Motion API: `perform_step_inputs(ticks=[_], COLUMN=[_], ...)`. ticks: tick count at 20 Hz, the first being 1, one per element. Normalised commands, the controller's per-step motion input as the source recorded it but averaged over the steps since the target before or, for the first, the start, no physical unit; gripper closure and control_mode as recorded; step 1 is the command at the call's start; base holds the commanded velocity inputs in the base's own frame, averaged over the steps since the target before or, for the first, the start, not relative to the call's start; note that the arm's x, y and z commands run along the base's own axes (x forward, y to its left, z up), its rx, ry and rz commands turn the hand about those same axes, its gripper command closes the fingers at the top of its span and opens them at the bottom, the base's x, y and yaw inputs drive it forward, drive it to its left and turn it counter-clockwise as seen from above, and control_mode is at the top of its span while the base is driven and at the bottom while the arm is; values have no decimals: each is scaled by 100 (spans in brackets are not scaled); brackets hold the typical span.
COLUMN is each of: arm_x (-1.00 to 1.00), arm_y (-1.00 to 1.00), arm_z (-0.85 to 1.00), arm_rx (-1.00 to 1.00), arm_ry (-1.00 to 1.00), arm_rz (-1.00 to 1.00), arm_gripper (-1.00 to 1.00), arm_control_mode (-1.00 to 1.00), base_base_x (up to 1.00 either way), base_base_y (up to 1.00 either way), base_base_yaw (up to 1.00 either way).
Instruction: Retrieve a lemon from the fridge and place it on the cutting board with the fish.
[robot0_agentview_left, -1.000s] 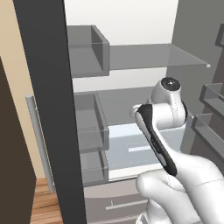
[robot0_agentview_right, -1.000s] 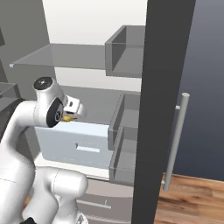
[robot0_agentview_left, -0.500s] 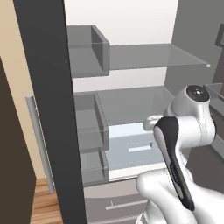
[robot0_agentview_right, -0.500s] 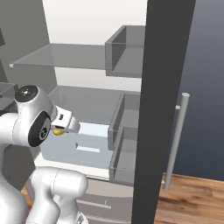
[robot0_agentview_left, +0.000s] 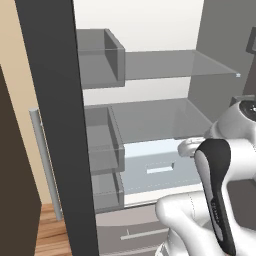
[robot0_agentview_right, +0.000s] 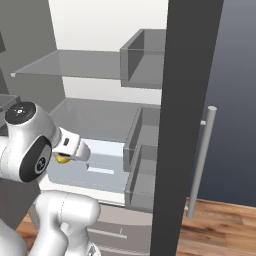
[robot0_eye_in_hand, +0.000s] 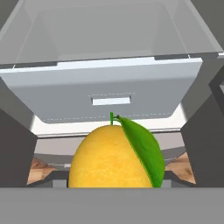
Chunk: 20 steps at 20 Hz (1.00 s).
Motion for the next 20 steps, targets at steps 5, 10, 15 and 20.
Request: perform_step_inputs(ticks=[5, 10, 15, 20], arm_x=[0, 0, 0, 0], arm_y=[0, 0, 0, 0], arm_z=[0, 0, 0, 0], arm_rx=[0, 0, 0, 0], arm_ry=[0, 0, 0, 0], arm_rz=[0, 0, 0, 0], arm_gripper=[100, 100, 100, 100], arm_control_mode=[-100, -100, 100, 100], base_base_x=[0, 0, -24, -63], base_base_y=[0, 0, 0, 0], base_base_yaw=[0, 0, 0, -6])
